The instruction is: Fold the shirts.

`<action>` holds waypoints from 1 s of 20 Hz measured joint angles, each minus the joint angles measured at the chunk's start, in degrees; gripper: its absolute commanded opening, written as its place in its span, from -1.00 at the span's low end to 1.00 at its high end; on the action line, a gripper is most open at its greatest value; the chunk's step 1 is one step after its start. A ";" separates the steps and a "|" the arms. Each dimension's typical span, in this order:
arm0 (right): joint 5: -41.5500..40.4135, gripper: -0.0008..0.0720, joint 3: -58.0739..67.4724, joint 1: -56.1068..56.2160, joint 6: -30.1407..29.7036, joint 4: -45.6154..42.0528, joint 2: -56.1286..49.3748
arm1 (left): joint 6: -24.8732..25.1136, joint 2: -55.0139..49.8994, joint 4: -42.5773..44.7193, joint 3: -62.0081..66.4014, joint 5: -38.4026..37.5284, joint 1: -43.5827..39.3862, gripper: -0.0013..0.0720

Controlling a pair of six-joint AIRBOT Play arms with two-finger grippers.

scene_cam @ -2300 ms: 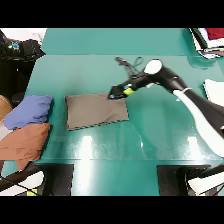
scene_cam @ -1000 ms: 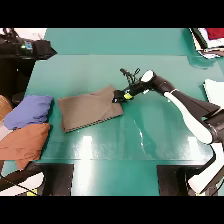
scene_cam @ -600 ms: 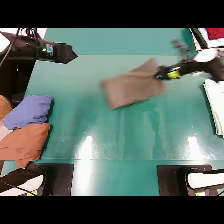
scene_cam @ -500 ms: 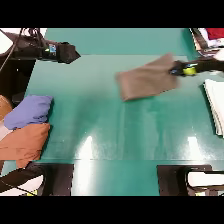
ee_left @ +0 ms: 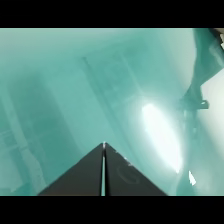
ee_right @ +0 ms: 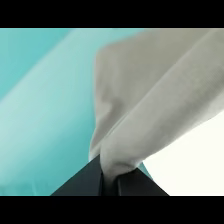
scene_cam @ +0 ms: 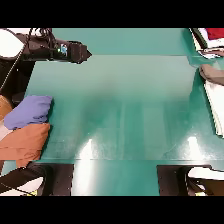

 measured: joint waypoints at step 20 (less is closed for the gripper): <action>16.26 -0.27 -1.73 -13.81 1.81 -15.32 11.39 | 0.17 -0.04 0.28 -2.01 -1.18 -0.22 -0.90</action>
